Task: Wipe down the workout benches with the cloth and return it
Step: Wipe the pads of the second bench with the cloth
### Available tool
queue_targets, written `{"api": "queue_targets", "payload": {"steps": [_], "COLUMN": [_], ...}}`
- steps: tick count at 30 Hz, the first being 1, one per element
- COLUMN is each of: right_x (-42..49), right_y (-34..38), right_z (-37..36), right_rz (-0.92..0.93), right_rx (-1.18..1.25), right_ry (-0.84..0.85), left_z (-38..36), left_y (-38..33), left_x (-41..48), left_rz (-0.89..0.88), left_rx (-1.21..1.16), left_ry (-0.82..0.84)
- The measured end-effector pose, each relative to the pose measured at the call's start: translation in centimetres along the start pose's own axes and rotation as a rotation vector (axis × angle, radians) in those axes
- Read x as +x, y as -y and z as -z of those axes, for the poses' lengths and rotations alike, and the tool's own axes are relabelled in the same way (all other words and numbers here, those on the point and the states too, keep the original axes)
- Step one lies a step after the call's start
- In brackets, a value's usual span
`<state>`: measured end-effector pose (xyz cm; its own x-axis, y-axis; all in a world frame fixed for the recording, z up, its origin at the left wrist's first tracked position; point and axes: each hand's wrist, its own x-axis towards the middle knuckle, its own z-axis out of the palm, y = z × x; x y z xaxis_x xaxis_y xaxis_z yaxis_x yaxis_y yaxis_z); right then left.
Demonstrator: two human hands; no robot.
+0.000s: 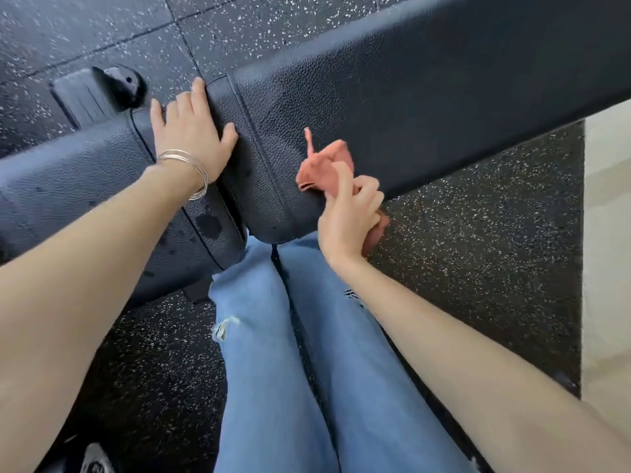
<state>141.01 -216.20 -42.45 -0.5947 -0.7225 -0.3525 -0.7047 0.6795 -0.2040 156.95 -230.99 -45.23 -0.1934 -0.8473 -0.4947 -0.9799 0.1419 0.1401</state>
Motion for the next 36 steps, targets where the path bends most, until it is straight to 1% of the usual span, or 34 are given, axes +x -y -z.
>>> {"api": "queue_targets", "payload": {"steps": [2, 4, 5, 6, 8, 10, 12, 17, 19, 22, 24, 26, 29, 30, 32, 34, 36], "right_x": [-0.6, 1.6, 3.1, 4.9, 8.8, 11.3, 11.5, 4.4, 0.4, -4.9, -6.4, -5.5, -1.8, -0.2, 2.3, 2.4, -0.1], "right_y": [-0.2, -1.8, -2.8, -4.0, -6.1, -7.1, -6.8, -1.8, 1.0, 4.6, 5.4, 4.7, 1.5, 0.2, -1.4, -0.6, 2.0], "right_z": [0.5, 1.9, 2.8, 3.7, 5.7, 6.8, 6.6, 1.7, -0.4, -2.8, -3.3, -2.3, 0.0, 0.8, 1.4, 0.7, -1.1], "right_rz": [0.14, 0.195, 0.174, 0.098, -0.138, -0.324, -0.399, -0.36, -0.338, -0.227, -0.149, -0.121, -0.179, -0.227, -0.325, -0.37, -0.346], "right_rx": [-0.016, -0.002, -0.003, -0.007, 0.003, 0.018, 0.047, 0.077, 0.084, 0.071, 0.065, 0.109, 0.129, 0.129, 0.135, 0.12, 0.105], "right_ry": [0.107, 0.092, 0.052, -0.011, -0.134, -0.149, -0.147, -0.219, -0.18, -0.04, 0.032, 0.02, -0.127, -0.153, -0.148, -0.163, -0.176], "left_z": [-0.2, -0.1, -0.1, -0.2, 0.0, 0.0, -0.2, -0.2, 0.0, 0.1, 0.3, 0.6, 1.0, 1.0, 0.8, 0.8, 0.9], "left_y": [0.2, 0.3, 0.4, 0.4, 0.2, 0.3, 0.2, 0.3, 0.8, 1.5, 1.9, 2.6, 4.1, 4.7, 5.8, 6.6, 7.1], "left_x": [0.3, 0.2, 0.0, 0.0, 0.3, 0.2, 0.1, 0.1, 0.3, 0.3, 0.1, 0.0, -0.3, -0.5, -0.8, -1.2, -1.6], "left_rz": [-0.012, -0.011, -0.012, -0.017, -0.036, -0.031, -0.032, -0.068, -0.096, -0.132, -0.167, -0.204, -0.239, -0.252, -0.284, -0.272, -0.214], "left_rx": [0.012, 0.014, 0.013, 0.011, 0.009, 0.018, 0.016, 0.015, 0.033, 0.071, 0.103, 0.127, 0.151, 0.162, 0.181, 0.17, 0.133], "left_ry": [-0.01, 0.001, 0.006, 0.004, 0.002, 0.014, 0.009, 0.024, 0.02, 0.032, 0.036, 0.028, 0.015, 0.006, -0.014, -0.036, -0.056]}}
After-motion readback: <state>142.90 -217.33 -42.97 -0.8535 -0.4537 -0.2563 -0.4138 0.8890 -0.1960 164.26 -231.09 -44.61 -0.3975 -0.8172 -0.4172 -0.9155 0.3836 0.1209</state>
